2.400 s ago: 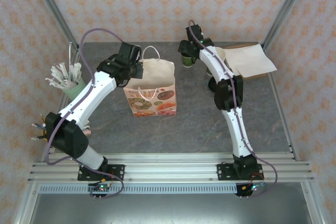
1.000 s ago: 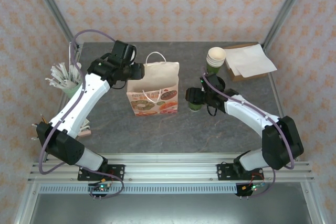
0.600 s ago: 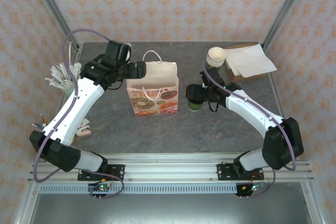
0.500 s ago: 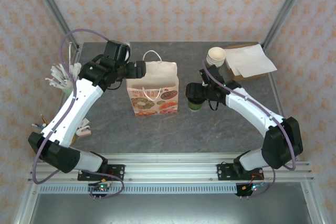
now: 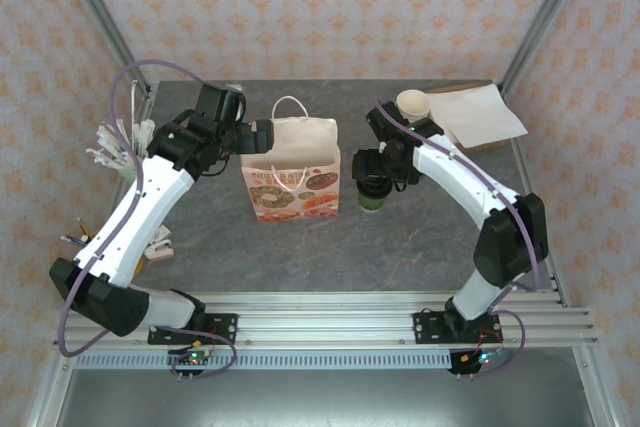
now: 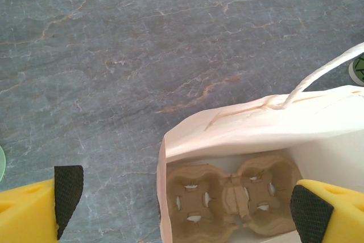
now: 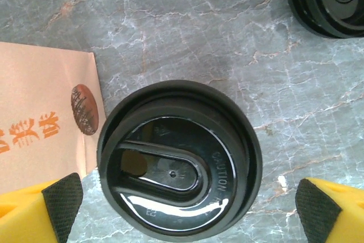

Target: Pack the takeout coffee

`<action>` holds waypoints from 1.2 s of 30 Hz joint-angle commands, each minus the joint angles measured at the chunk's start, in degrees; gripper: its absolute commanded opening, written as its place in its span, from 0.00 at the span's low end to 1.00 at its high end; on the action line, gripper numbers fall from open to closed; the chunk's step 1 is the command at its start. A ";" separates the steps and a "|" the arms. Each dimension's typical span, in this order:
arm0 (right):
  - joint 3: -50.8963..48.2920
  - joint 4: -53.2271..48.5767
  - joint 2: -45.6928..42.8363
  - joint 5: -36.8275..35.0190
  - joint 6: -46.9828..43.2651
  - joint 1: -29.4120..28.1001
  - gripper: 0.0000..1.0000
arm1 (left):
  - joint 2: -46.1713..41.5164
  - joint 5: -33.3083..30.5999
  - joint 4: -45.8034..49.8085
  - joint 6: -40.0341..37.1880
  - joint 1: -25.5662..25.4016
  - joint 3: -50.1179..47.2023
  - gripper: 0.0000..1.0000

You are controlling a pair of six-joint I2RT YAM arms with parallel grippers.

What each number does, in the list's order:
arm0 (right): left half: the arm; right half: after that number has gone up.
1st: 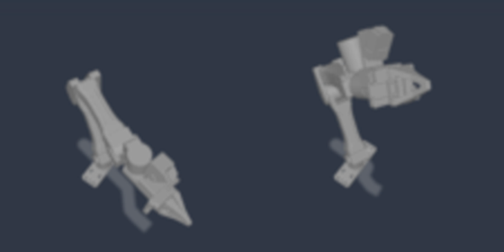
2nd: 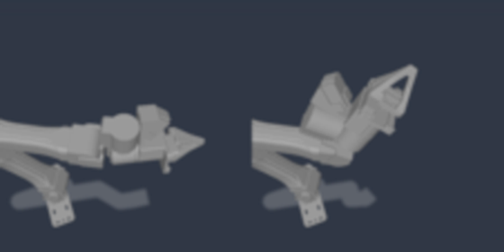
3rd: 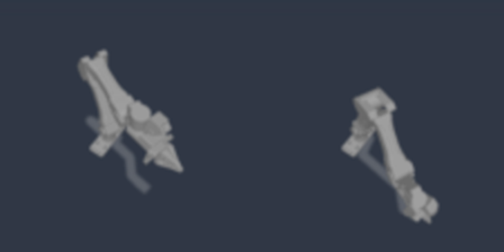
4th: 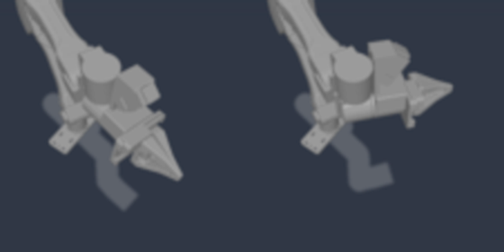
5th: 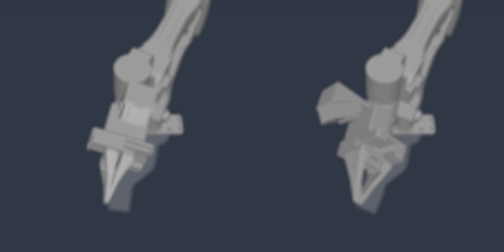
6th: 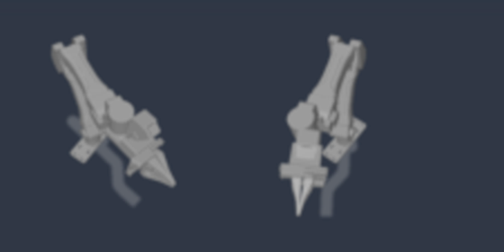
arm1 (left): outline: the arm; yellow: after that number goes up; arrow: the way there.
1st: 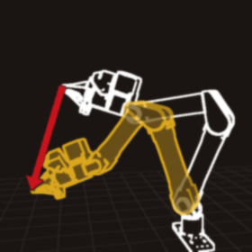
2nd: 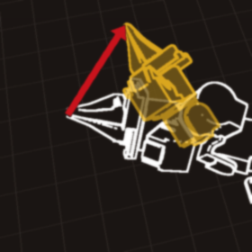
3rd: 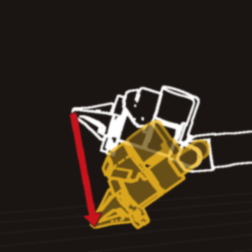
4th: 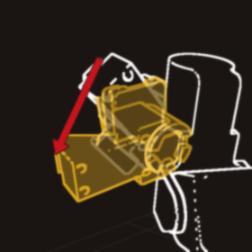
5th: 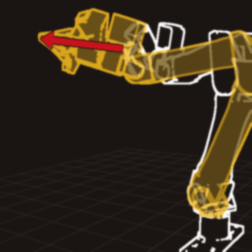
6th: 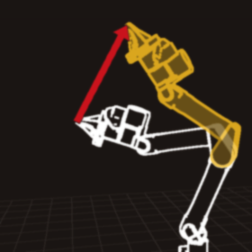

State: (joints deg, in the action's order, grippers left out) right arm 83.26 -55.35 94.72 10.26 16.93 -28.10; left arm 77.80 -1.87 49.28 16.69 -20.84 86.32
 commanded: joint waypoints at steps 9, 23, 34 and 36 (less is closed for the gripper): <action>3.98 -5.29 3.94 2.23 -2.55 -0.29 0.99 | -7.05 1.94 6.69 5.02 1.69 -0.65 1.00; 3.22 -4.14 4.91 2.70 -2.86 -0.28 0.99 | 2.33 28.24 3.87 -40.49 7.92 9.92 0.95; 4.10 -4.17 5.56 2.41 -2.08 -0.25 0.99 | 21.64 31.52 8.31 -66.70 8.18 24.31 0.81; 4.04 -4.01 5.65 2.56 -1.92 -0.29 0.99 | 23.54 33.36 9.23 -67.05 8.17 25.99 0.76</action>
State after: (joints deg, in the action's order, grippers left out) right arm 85.41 -58.74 99.92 13.37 14.37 -28.10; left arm 100.18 28.27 57.58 -44.29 -13.02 108.90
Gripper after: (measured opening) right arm 0.993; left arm 0.770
